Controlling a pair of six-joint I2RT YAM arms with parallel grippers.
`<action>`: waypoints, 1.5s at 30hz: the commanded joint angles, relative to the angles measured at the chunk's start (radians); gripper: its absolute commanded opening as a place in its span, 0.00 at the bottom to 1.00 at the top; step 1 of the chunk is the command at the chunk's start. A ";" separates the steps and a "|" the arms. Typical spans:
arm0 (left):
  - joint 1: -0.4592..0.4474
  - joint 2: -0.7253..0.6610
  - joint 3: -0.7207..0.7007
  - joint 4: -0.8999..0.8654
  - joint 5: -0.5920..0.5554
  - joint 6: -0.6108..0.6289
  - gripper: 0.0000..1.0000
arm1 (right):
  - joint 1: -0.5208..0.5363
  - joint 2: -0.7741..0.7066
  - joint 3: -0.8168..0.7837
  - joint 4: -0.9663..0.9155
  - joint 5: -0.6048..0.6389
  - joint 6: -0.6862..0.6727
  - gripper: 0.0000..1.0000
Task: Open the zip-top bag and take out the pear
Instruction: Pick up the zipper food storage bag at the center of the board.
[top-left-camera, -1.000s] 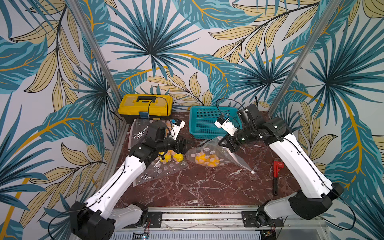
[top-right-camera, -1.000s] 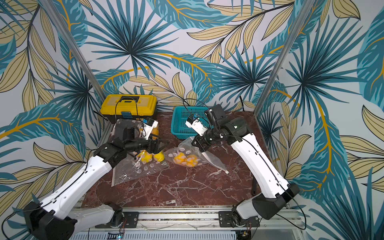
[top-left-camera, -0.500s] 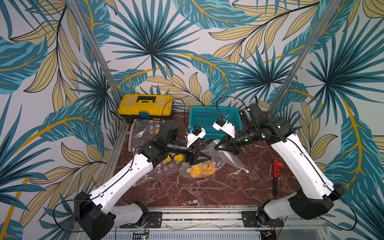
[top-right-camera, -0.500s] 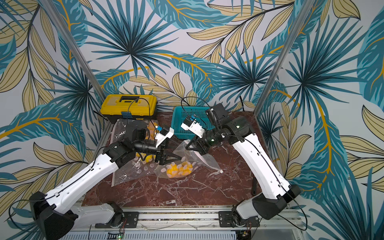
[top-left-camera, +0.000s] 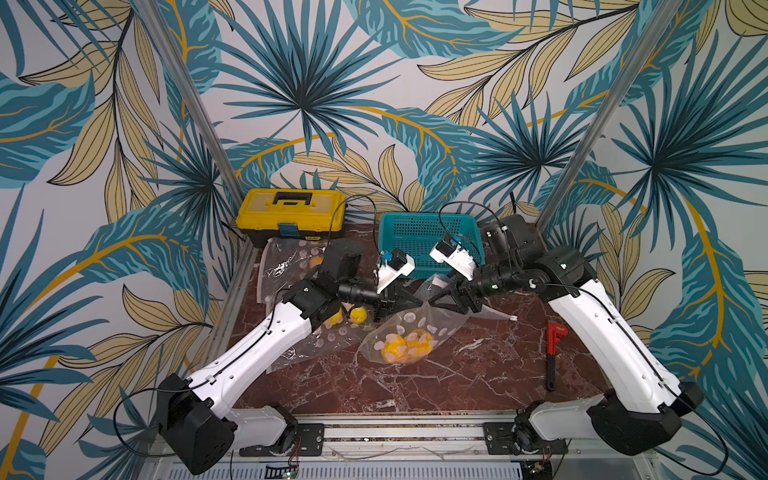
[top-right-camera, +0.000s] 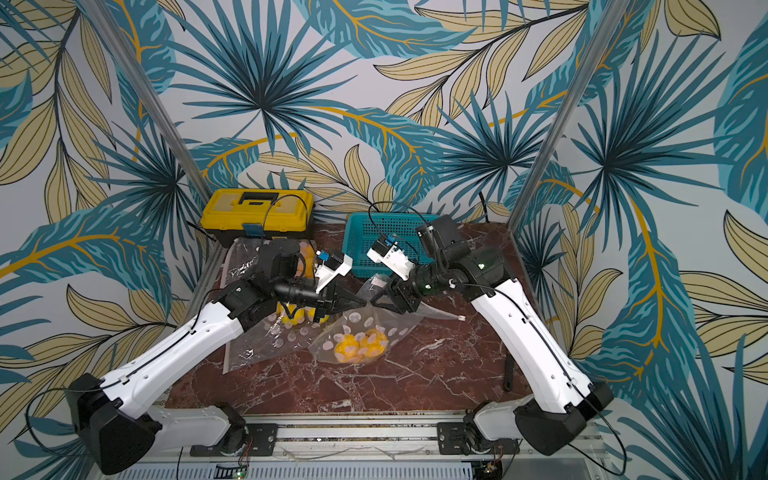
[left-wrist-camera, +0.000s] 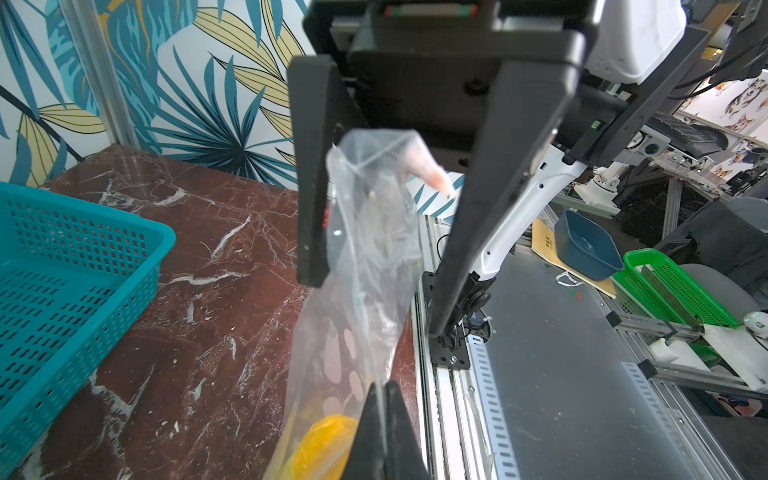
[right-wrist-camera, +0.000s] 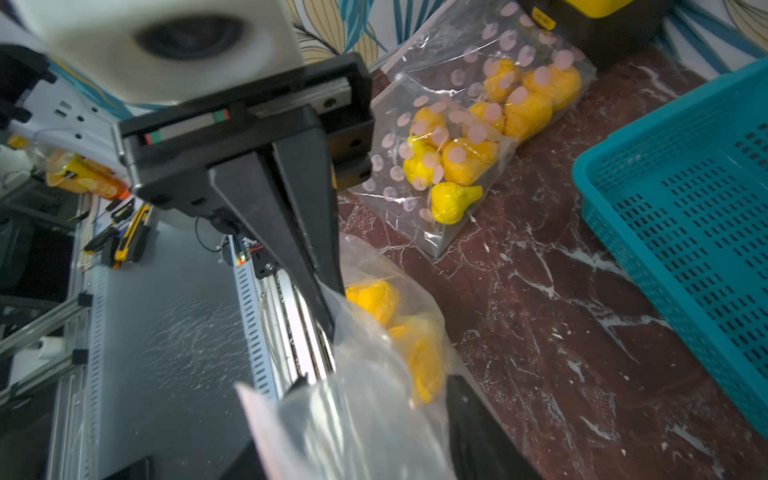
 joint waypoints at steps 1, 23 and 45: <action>-0.002 -0.017 0.031 -0.010 -0.006 -0.001 0.00 | -0.001 -0.109 -0.117 0.149 0.160 0.014 0.69; -0.001 -0.086 -0.046 -0.057 0.039 0.054 0.00 | -0.001 -0.302 -0.284 0.325 0.382 -0.061 0.36; -0.014 -0.033 0.074 -0.088 -0.103 0.071 0.56 | -0.001 -0.209 -0.180 0.216 0.137 -0.083 0.00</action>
